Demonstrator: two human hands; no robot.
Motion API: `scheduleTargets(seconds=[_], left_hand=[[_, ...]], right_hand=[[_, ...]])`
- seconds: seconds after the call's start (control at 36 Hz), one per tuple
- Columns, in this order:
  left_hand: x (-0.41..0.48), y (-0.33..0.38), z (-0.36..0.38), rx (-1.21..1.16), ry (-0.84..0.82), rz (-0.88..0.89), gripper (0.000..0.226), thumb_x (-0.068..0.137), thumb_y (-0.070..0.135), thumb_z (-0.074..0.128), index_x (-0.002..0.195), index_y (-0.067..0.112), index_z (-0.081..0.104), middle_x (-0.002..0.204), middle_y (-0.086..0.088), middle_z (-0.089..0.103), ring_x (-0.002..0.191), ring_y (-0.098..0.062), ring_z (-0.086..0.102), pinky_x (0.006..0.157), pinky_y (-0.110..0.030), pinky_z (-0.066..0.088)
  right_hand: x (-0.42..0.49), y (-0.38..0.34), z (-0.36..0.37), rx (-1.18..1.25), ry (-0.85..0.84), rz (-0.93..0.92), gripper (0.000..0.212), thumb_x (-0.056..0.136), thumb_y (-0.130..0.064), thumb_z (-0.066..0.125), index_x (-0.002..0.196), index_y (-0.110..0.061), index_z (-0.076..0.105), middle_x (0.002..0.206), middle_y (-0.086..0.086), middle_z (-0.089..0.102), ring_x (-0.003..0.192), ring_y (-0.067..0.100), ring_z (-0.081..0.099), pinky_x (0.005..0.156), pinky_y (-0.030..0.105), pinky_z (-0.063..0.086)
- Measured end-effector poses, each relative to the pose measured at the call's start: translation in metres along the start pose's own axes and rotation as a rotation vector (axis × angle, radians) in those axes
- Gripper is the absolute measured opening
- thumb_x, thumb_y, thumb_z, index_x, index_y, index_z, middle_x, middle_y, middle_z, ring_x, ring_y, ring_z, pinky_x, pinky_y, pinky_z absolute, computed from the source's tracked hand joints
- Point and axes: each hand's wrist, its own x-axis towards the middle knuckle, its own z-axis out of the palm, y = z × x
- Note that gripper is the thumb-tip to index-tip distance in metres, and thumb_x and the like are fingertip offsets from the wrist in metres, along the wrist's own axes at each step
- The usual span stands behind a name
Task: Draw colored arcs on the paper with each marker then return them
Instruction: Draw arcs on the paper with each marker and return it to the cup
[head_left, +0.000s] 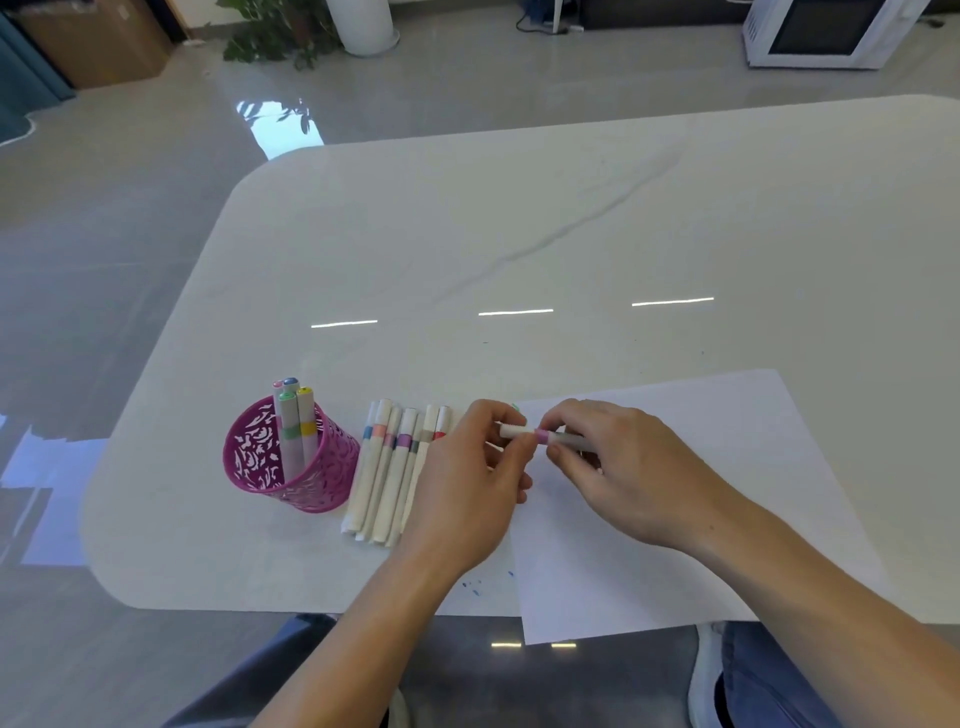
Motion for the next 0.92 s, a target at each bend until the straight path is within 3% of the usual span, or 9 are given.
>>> scheduleTargets(seconds=[0.11, 0.22, 0.36, 0.56, 0.67, 0.78, 0.83, 0.92], left_hand=[[-0.002, -0.002, -0.001, 0.425, -0.054, 0.198, 0.015, 0.104, 0.032, 0.046, 0.107, 0.028, 0.061, 0.082, 0.011, 0.064, 0.072, -0.007, 0.061, 0.065, -0.027, 0.05], [-0.003, 0.001, -0.004, 0.548, -0.064, 0.291, 0.022, 0.104, 0.028, 0.043, 0.099, 0.02, 0.062, 0.081, 0.008, 0.056, 0.07, -0.013, 0.051, 0.063, -0.026, 0.04], [-0.001, 0.001, -0.011, 0.557, -0.068, 0.291, 0.022, 0.103, 0.018, 0.048, 0.084, 0.02, 0.06, 0.074, 0.007, 0.059, 0.068, -0.013, 0.056, 0.064, -0.033, 0.044], [0.0, -0.002, -0.013, 0.511, -0.054, 0.3, 0.022, 0.098, 0.009, 0.053, 0.085, 0.018, 0.067, 0.071, 0.007, 0.061, 0.065, -0.012, 0.058, 0.061, -0.033, 0.047], [0.001, -0.004, -0.015, 0.491, -0.008, 0.29, 0.024, 0.099, 0.012, 0.054, 0.08, 0.019, 0.065, 0.066, 0.008, 0.06, 0.062, -0.011, 0.058, 0.059, -0.036, 0.049], [0.005, -0.008, -0.027, 0.42, 0.067, 0.225, 0.02, 0.1, 0.018, 0.057, 0.083, 0.024, 0.066, 0.067, 0.014, 0.062, 0.064, -0.002, 0.06, 0.06, -0.026, 0.051], [0.006, -0.007, -0.029, 0.483, 0.067, 0.252, 0.02, 0.099, 0.024, 0.058, 0.08, 0.028, 0.062, 0.069, 0.014, 0.062, 0.068, -0.004, 0.058, 0.062, -0.023, 0.046], [0.005, -0.008, -0.024, 0.537, 0.079, 0.286, 0.008, 0.094, 0.023, 0.066, 0.089, 0.025, 0.072, 0.078, 0.009, 0.065, 0.075, -0.009, 0.051, 0.065, -0.015, 0.035]], right_hand=[[0.0, 0.0, -0.001, -0.066, 0.022, -0.013, 0.02, 0.106, -0.045, 0.052, 0.109, -0.032, 0.066, 0.094, -0.012, 0.062, 0.084, 0.011, 0.061, 0.073, 0.032, 0.05], [0.001, -0.001, 0.0, -0.137, 0.014, -0.026, 0.031, 0.104, -0.056, 0.047, 0.105, -0.032, 0.066, 0.091, -0.011, 0.06, 0.083, 0.011, 0.06, 0.072, 0.031, 0.049], [0.001, -0.001, 0.002, -0.222, -0.021, -0.042, 0.044, 0.102, -0.066, 0.033, 0.092, -0.028, 0.053, 0.075, -0.01, 0.051, 0.071, 0.017, 0.053, 0.061, 0.032, 0.037], [0.001, -0.005, 0.003, -0.32, -0.015, -0.059, 0.054, 0.094, -0.071, 0.013, 0.079, -0.026, 0.038, 0.06, -0.005, 0.046, 0.056, 0.019, 0.045, 0.049, 0.029, 0.023], [0.002, -0.005, 0.001, -0.271, 0.002, -0.003, 0.054, 0.096, -0.071, 0.021, 0.069, -0.026, 0.034, 0.057, -0.004, 0.048, 0.052, 0.014, 0.044, 0.05, 0.032, 0.028], [0.007, 0.001, -0.01, -0.127, 0.077, 0.088, 0.057, 0.097, -0.068, 0.037, 0.067, -0.02, 0.04, 0.054, -0.003, 0.047, 0.054, 0.012, 0.047, 0.052, 0.033, 0.032], [0.009, 0.002, -0.016, -0.048, 0.087, 0.118, 0.055, 0.097, -0.066, 0.04, 0.068, -0.02, 0.041, 0.053, -0.003, 0.046, 0.056, 0.014, 0.048, 0.052, 0.033, 0.031], [0.008, 0.002, -0.018, 0.062, 0.055, 0.155, 0.043, 0.103, -0.058, 0.038, 0.077, -0.025, 0.05, 0.063, -0.006, 0.056, 0.066, 0.018, 0.055, 0.059, 0.035, 0.04]])
